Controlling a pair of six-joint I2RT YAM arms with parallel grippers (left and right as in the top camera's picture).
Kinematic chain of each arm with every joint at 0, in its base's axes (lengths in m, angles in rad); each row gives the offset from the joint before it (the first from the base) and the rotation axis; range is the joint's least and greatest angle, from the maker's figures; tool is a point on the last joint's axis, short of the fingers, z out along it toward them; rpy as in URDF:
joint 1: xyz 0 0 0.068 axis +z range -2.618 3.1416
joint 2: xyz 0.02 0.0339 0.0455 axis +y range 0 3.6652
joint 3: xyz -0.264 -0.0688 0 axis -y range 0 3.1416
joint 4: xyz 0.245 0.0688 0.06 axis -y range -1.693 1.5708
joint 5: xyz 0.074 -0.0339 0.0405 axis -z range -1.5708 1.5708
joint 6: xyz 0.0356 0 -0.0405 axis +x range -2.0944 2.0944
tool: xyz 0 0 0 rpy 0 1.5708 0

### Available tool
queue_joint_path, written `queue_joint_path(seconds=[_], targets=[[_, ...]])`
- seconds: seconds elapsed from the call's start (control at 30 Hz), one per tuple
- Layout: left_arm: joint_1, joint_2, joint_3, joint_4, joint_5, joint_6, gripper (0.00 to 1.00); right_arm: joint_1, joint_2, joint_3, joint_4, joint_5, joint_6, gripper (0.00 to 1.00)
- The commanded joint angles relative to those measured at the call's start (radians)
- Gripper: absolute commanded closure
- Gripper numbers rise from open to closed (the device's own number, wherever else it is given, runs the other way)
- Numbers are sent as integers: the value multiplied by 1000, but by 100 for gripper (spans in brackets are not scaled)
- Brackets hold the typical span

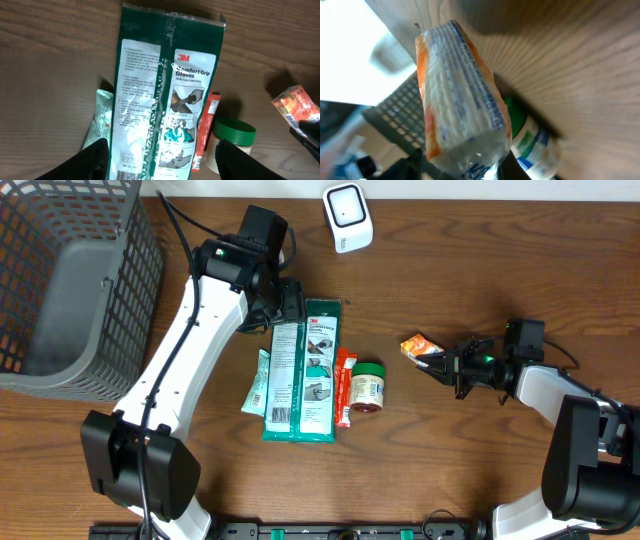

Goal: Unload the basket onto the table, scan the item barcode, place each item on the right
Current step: 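Carry the tissue pack right with the right gripper, retract left gripper, then lower the tissue pack onto the table and open the right gripper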

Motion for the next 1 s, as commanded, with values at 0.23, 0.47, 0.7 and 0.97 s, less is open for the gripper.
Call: queue_joint_path(seconds=[0.23,0.47,0.7,0.97], targets=[[0,13,-8,4,-13,-29,31,9,6,-7,77,26,249,90],[0,13,-22,12,-14,-28,31,9,6,-9,104,3,394,50],[0,13,-37,16,-58,-28,31,9,6,-9,104,6,358,13],[0,13,-37,16,-58,-27,31,-10,-13,-9,210,-36,269,11]])
